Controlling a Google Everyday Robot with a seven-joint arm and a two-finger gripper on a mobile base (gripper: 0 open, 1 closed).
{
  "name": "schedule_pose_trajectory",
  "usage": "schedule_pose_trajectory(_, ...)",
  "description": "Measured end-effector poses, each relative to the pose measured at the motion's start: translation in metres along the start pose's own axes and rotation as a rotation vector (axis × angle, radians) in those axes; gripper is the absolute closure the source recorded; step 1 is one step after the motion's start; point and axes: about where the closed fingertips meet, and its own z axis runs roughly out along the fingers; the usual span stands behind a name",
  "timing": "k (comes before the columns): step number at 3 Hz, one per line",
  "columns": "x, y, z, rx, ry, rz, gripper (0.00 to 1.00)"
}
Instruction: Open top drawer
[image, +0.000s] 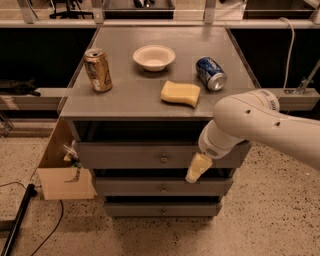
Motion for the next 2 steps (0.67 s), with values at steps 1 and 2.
schedule_pose_trajectory(1, -0.0100, -0.0022, 0.0088, 0.019, 0.011, -0.037, 0.00)
schedule_pose_trajectory(2, -0.0118, -0.0017, 0.0174, 0.021, 0.025, -0.051, 0.00)
